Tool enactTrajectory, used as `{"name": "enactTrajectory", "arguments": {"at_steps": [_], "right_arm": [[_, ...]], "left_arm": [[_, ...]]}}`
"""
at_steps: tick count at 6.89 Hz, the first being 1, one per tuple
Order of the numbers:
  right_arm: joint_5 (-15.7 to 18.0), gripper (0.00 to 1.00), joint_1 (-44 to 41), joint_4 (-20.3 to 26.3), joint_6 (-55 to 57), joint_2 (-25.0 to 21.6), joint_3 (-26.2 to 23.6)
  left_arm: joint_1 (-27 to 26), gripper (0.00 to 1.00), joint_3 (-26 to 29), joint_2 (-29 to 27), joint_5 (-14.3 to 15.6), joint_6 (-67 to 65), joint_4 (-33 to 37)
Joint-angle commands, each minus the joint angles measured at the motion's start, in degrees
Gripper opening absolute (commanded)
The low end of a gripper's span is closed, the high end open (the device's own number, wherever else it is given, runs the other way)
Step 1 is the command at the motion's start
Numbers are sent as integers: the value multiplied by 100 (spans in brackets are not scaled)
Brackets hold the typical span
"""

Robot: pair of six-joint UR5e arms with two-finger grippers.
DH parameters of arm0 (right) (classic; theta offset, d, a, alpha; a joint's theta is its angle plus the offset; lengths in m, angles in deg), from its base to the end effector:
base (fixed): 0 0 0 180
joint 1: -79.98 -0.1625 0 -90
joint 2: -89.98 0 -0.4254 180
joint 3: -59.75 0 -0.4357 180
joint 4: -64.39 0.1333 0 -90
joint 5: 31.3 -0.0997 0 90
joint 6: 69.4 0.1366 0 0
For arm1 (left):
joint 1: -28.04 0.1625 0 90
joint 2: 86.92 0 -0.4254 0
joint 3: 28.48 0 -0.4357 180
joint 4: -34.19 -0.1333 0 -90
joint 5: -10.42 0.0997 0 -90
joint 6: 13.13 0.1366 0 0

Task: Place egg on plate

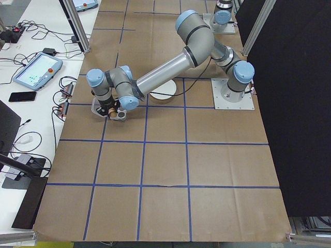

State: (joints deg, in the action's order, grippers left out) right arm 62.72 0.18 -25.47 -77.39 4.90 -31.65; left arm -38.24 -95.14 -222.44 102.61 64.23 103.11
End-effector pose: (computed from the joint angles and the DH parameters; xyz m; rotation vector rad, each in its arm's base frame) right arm 0.0238 -0.5664 0.3918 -0.0534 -3.0840 -0.1890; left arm 0.2062 -0.7876 0.1577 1.4134 2.7943 0.0653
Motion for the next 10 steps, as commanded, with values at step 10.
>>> {"name": "enactTrajectory", "arguments": {"at_steps": [10], "right_arm": [[-7, 100, 0, -5, 0, 0, 0]], "left_arm": [[-279, 19, -1158, 1796, 54, -1370, 1089]]}}
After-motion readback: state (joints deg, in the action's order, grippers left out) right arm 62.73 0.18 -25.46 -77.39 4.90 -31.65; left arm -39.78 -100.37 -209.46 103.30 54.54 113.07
